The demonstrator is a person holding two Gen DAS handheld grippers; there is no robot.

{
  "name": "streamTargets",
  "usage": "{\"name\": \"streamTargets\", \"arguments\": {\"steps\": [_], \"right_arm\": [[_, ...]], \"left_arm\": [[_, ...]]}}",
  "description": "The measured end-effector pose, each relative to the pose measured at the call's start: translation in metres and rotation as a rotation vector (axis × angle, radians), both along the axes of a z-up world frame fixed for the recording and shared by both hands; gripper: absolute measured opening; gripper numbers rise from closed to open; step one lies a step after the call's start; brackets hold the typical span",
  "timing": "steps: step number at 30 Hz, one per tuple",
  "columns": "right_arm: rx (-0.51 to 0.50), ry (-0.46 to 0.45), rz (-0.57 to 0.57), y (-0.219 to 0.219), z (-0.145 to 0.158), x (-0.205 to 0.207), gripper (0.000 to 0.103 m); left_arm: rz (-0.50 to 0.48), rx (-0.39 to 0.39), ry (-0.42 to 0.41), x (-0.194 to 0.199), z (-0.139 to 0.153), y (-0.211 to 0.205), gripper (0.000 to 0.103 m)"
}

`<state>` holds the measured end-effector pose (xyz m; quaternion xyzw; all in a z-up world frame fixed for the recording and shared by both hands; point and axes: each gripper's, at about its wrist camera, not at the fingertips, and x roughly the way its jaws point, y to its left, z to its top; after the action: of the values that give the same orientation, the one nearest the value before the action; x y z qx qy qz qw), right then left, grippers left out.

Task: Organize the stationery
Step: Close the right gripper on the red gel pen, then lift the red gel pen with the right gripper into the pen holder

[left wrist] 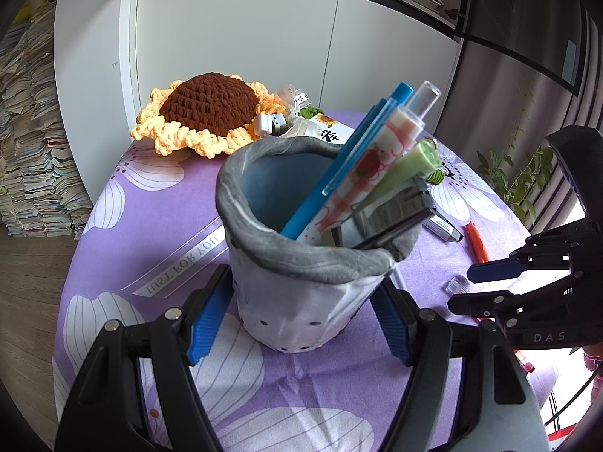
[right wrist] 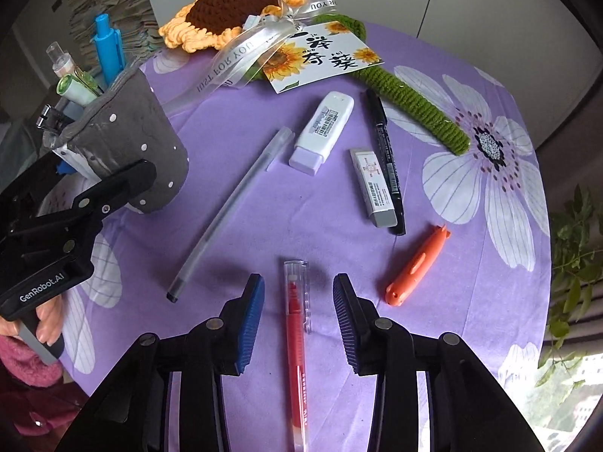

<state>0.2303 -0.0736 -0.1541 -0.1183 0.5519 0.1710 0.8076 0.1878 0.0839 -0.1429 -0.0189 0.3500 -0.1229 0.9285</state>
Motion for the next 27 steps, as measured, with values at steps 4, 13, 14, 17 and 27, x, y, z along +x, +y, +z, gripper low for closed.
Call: {"name": "streamTargets", "arguments": {"steps": [4,13,14,17,27], "right_arm": [[-0.02,0.008,0.014,0.007,-0.005,0.004,0.039],[-0.027,-0.035,0.031,0.015,0.004,-0.004,0.015],[-0.013,-0.05,0.028,0.014,0.011,-0.007,0.015],[0.041,-0.115,0.016,0.008,0.039,-0.019,0.015],[0.186,-0.393,0.003,0.009,0.14,-0.06,0.015]], "left_arm": [[0.0,0.0,0.0,0.0,0.0,0.0,0.072],[0.0,0.0,0.0,0.0,0.0,0.0,0.072],[0.0,0.0,0.0,0.0,0.0,0.0,0.072],[0.0,0.0,0.0,0.0,0.0,0.0,0.072],[0.0,-0.002,0.002,0.001,0.0,0.0,0.072]]}}
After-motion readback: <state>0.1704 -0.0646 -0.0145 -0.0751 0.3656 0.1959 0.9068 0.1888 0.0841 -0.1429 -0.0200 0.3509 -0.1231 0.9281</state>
